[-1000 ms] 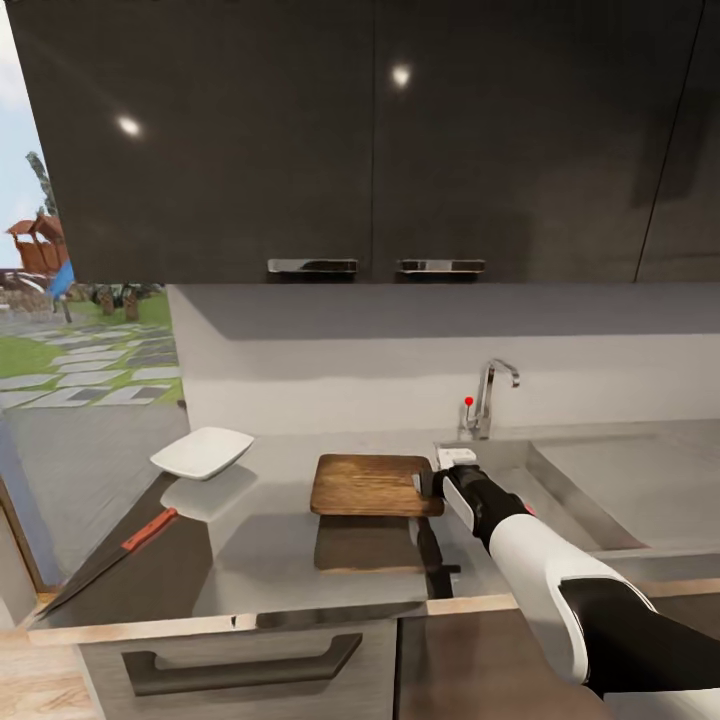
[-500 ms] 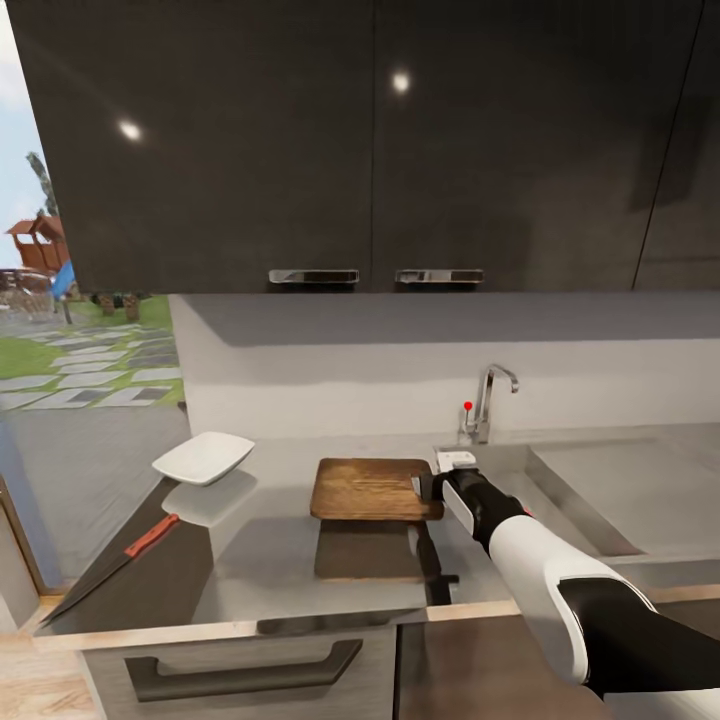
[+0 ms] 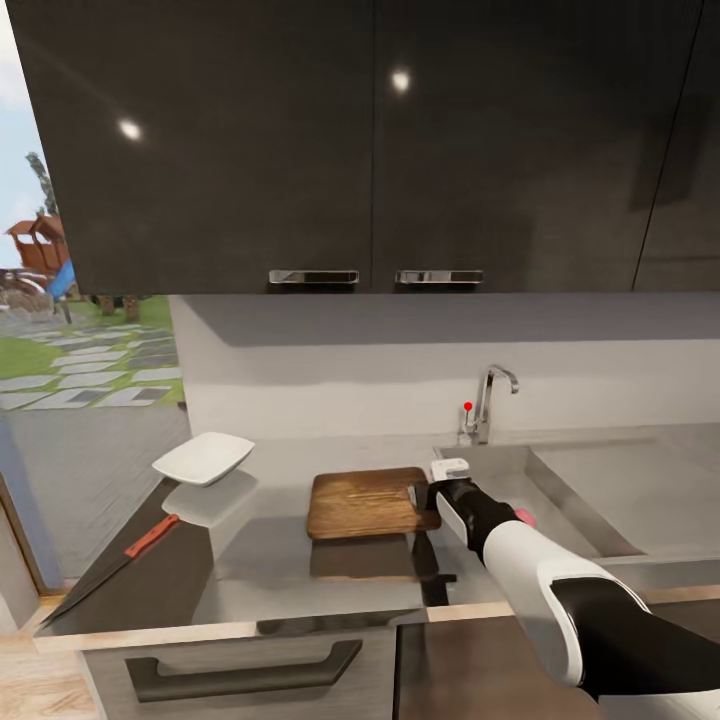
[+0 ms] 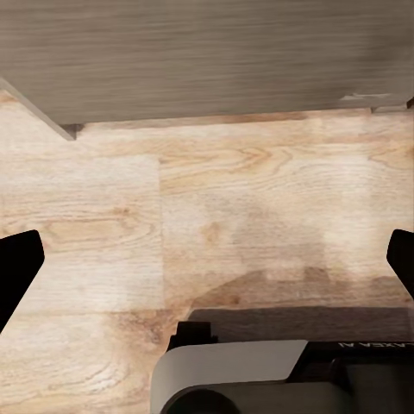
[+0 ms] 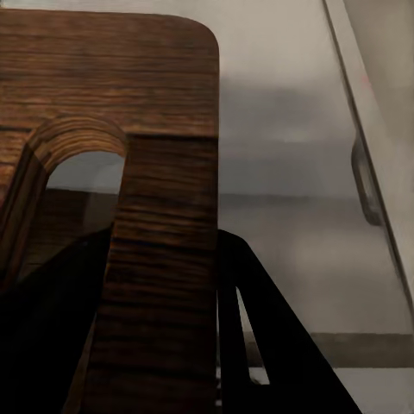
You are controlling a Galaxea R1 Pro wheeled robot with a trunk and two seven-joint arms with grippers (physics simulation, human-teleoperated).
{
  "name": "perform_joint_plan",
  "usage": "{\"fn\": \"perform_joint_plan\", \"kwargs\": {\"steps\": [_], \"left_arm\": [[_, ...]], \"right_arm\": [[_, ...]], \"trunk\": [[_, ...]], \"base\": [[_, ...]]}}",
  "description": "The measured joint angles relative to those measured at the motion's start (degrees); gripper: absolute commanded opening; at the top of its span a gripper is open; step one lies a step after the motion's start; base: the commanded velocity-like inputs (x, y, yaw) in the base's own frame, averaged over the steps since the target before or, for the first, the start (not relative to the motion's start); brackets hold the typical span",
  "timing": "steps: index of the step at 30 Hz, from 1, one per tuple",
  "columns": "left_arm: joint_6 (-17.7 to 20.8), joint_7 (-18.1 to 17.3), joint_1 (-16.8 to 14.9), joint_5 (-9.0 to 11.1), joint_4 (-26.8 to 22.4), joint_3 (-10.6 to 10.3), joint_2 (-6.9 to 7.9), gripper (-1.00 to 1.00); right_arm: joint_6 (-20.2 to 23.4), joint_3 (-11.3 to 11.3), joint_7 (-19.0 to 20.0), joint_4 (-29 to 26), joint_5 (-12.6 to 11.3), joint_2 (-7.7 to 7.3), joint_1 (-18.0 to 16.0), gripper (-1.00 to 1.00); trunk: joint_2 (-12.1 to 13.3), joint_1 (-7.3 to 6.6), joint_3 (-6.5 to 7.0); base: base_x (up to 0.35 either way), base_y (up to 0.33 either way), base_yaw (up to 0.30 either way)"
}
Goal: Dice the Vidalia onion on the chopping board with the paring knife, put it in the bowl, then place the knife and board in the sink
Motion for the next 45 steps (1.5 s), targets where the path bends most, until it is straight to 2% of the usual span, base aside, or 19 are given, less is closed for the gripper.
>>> {"fn": "perform_joint_plan", "kwargs": {"steps": [10,24,29,45], "left_arm": [[0.0,0.0,0.0,0.0,0.0,0.0,0.00,1.00],[0.0,0.0,0.0,0.0,0.0,0.0,0.00,1.00],[0.0,0.0,0.0,0.0,0.0,0.0,0.00,1.00],[0.0,0.0,0.0,0.0,0.0,0.0,0.00,1.00]], "right_arm": [[0.0,-0.2,4.0,0.2,0.0,-0.42,0.0,-1.00],[0.0,-0.2,3.8,0.6,0.1,-1.01,0.1,-1.00],[-1.8,-0.2,3.8,2.4,0.1,-1.01,0.2,-1.00],[-2.4,-0.2,3.8,3.0,0.1,-1.01,0.3,-1.00]], "trunk": [[0.0,0.00,0.00],[0.0,-0.02,0.00],[0.0,0.00,-0.05],[0.0,0.00,-1.23]], "base": [[0.000,0.000,0.000],[0.091,0.000,0.000],[0.060,0.000,0.000],[0.003,0.000,0.000]]}}
